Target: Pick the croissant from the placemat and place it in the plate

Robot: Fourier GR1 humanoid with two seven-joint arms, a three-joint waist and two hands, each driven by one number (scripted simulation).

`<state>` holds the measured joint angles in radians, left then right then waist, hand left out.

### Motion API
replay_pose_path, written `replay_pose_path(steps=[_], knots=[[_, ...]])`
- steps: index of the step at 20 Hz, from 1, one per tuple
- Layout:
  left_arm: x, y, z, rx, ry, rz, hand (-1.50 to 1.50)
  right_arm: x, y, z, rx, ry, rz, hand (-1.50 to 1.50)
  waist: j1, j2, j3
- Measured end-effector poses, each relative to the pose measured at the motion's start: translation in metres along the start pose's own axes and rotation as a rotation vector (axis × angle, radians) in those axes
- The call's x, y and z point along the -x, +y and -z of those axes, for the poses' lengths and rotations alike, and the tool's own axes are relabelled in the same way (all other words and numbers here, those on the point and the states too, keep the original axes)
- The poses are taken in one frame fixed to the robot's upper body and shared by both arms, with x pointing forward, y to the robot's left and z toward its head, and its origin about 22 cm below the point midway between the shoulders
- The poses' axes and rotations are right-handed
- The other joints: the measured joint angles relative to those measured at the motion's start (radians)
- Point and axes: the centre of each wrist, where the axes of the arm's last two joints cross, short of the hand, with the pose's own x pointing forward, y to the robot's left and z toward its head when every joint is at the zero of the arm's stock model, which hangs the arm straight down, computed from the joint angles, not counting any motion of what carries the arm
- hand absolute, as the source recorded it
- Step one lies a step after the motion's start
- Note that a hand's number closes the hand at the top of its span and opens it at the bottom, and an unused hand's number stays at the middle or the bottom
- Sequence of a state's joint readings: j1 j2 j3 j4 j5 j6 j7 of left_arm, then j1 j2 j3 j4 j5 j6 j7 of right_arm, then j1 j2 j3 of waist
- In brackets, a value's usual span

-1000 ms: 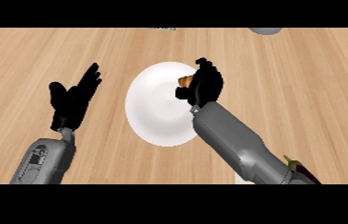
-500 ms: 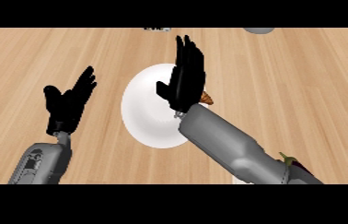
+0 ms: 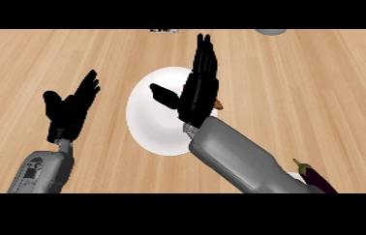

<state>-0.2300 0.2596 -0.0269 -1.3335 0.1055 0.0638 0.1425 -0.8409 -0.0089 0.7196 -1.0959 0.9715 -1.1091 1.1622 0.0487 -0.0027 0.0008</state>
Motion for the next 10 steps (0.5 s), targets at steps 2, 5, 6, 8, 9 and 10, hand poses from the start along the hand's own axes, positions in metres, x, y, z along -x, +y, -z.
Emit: replay_pose_path(steps=[2, 5, 6, 8, 9, 10], knots=[[-0.001, 0.006, -0.001, -0.008, -0.002, 0.003, 0.0, 0.003, -0.003, -0.008, -0.005, 0.019, 0.051, -1.5, -0.005, 0.0, 0.0], [-0.001, 0.009, -0.003, -0.016, 0.003, 0.002, 0.0, 0.012, -0.006, -0.022, -0.01, 0.019, 0.085, -1.5, -0.016, -0.001, -0.001], [0.0, 0.009, -0.006, -0.02, 0.004, 0.001, 0.0, 0.015, -0.006, -0.026, -0.008, 0.016, 0.088, -1.5, -0.018, -0.002, -0.001], [-0.001, 0.013, -0.007, -0.028, 0.009, 0.003, 0.0, 0.024, -0.009, -0.037, -0.008, 0.022, 0.098, -1.5, -0.024, -0.003, -0.001], [0.0, 0.015, -0.009, -0.025, 0.009, 0.004, 0.0, 0.028, -0.01, -0.041, -0.006, 0.02, 0.099, -1.5, -0.025, -0.003, -0.001], [-0.001, 0.016, -0.01, -0.03, 0.009, 0.004, 0.0, 0.03, -0.013, -0.046, -0.006, 0.022, 0.105, -1.5, -0.029, -0.003, -0.001]])
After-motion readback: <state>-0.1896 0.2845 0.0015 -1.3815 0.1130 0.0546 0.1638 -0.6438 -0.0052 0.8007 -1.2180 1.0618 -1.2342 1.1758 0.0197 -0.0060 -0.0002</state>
